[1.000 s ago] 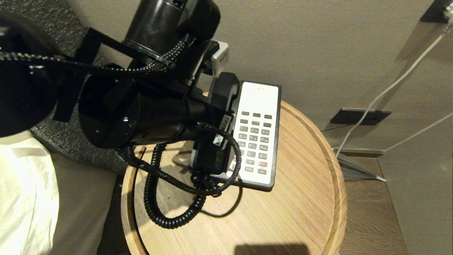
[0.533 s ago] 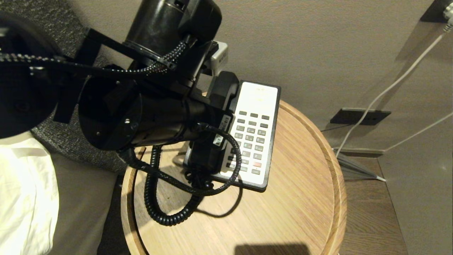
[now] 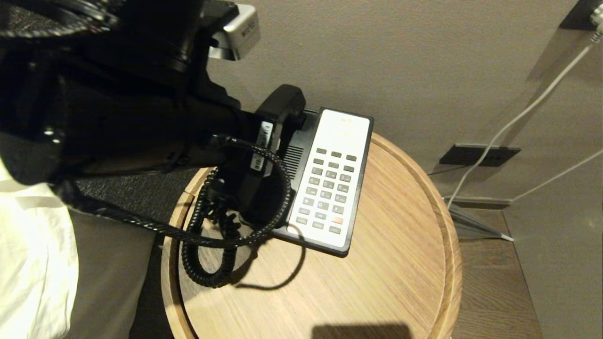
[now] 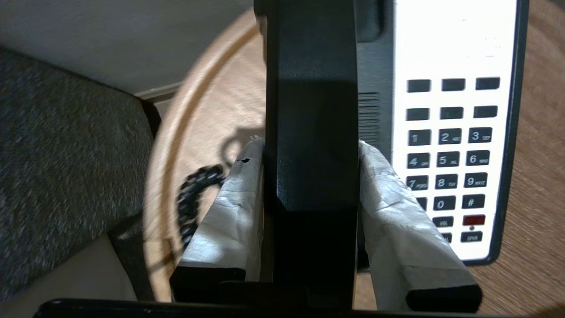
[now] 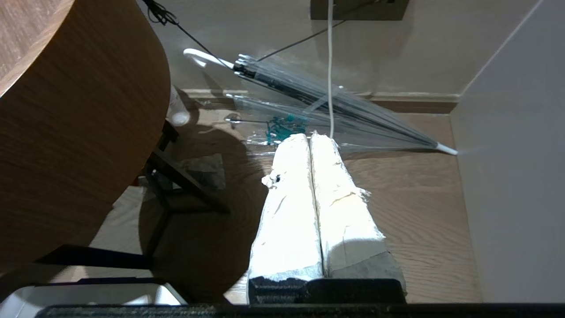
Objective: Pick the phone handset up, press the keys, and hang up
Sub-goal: Pick up the desk phone handset, then dial the number
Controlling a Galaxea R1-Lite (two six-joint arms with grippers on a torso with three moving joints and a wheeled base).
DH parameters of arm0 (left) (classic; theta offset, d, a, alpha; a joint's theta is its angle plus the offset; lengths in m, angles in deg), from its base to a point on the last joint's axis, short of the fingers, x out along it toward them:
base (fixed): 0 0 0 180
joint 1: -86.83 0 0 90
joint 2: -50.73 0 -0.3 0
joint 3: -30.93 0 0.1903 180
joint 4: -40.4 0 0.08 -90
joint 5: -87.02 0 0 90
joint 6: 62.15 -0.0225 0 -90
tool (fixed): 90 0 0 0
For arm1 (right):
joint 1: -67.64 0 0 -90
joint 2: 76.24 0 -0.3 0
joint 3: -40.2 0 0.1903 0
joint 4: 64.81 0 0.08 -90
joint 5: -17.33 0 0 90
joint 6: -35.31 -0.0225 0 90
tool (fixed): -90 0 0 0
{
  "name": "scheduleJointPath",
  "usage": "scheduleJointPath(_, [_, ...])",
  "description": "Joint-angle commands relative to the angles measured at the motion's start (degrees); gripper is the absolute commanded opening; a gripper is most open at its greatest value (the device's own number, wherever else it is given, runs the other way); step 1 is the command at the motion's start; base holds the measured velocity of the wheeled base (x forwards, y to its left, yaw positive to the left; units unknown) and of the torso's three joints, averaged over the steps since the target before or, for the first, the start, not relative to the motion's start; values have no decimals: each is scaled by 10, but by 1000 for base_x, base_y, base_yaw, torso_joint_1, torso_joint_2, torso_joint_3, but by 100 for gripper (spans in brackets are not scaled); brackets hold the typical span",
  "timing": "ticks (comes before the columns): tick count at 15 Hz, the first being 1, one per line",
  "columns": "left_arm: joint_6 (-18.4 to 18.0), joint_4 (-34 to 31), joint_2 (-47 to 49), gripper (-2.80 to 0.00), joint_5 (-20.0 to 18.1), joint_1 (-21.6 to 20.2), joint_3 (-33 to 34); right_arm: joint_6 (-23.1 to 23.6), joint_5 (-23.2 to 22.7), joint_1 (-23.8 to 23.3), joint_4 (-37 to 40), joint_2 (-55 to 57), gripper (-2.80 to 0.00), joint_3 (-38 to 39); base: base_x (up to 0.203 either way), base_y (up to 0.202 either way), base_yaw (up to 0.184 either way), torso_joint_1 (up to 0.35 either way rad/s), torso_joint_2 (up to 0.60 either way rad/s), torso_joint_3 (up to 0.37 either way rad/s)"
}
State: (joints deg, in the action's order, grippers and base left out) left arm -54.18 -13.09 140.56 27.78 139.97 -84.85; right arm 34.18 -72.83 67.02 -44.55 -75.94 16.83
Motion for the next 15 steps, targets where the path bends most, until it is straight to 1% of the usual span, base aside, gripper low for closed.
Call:
scheduleJointPath(1, [17, -1, -72, -280, 3, 0, 20, 0, 0, 0, 0, 0, -280, 11, 0, 0, 0, 0, 0, 0])
scheduleJointPath(4, [55, 3, -163, -280, 19, 6, 76, 0, 0, 0, -1, 0, -280, 11, 0, 0, 0, 0, 0, 0])
scheduleJointPath(6, [86, 3, -236, -280, 21, 22, 128, 0, 0, 0, -1, 0, -280, 11, 0, 0, 0, 0, 0, 0])
scheduleJointPath(7, [96, 3, -271, -280, 21, 28, 150, 0, 0, 0, -1, 0, -280, 11, 0, 0, 0, 0, 0, 0])
scheduleJointPath(8, [104, 6, -300, -280, 17, 33, 162, 0, 0, 0, -1, 0, -280, 11, 0, 0, 0, 0, 0, 0])
scheduleJointPath(9, [118, 19, -318, -280, 5, 35, 170, 0, 0, 0, -1, 0, -280, 11, 0, 0, 0, 0, 0, 0])
scheduleJointPath(10, [140, 52, -327, -280, -19, 37, 177, 0, 0, 0, -1, 0, -280, 11, 0, 0, 0, 0, 0, 0])
scheduleJointPath(11, [153, 77, -331, -280, -25, 37, 177, 0, 0, 0, -1, 0, -280, 11, 0, 0, 0, 0, 0, 0])
scheduleJointPath(13, [153, 83, -339, -280, -26, 36, 163, 9, -4, 0, 2, 0, -280, 11, 0, 0, 0, 0, 0, 0])
scheduleJointPath(15, [155, 84, -351, -280, -26, 36, 168, 15, -5, 0, 7, 0, -280, 9, 0, 0, 0, 0, 0, 0])
